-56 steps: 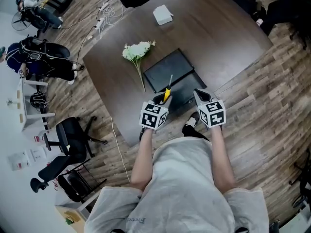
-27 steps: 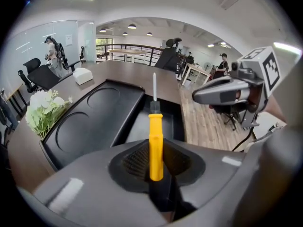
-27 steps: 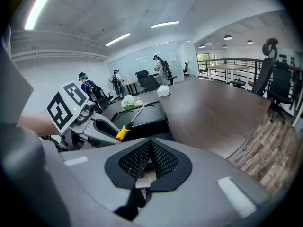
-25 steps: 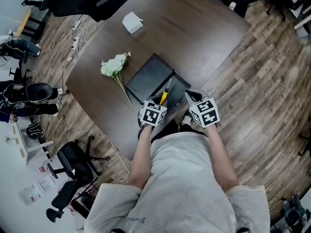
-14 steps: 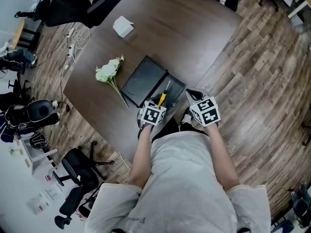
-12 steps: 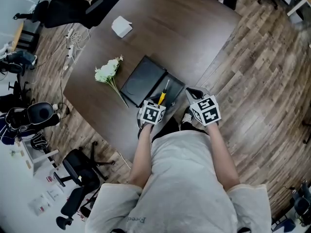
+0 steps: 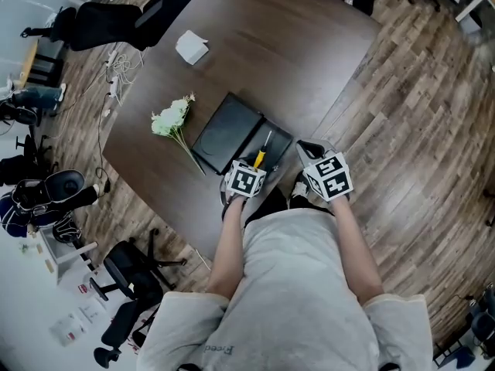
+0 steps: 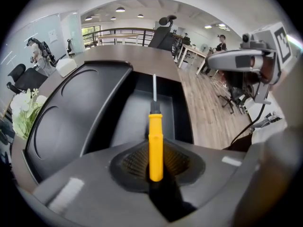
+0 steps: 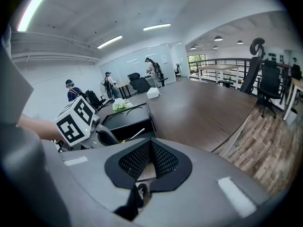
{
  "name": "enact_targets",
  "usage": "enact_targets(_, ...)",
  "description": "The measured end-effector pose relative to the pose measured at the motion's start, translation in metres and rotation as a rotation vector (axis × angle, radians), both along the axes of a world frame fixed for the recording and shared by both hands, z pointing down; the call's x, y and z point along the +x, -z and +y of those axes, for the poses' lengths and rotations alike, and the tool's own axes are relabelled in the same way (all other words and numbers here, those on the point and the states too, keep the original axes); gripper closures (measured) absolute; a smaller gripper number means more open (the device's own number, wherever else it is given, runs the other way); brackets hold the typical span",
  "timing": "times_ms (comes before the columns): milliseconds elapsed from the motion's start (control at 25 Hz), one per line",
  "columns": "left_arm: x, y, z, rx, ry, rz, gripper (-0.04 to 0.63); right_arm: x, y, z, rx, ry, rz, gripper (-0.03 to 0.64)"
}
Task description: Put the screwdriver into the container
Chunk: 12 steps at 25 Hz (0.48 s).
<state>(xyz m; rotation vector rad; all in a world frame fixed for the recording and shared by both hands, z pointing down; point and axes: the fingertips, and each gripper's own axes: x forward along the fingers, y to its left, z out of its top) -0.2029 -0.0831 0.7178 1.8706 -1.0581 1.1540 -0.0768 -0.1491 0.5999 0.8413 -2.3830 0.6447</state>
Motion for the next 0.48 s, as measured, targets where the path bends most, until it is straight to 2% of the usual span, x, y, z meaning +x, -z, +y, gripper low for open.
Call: enact_targets(480, -0.0053, -0.0059, 0.0001, -0.062, -0.036, -0.055, 0.459, 0.0072, -0.0017, -0.0004, -0.013, -0.006, -0.006, 0.617)
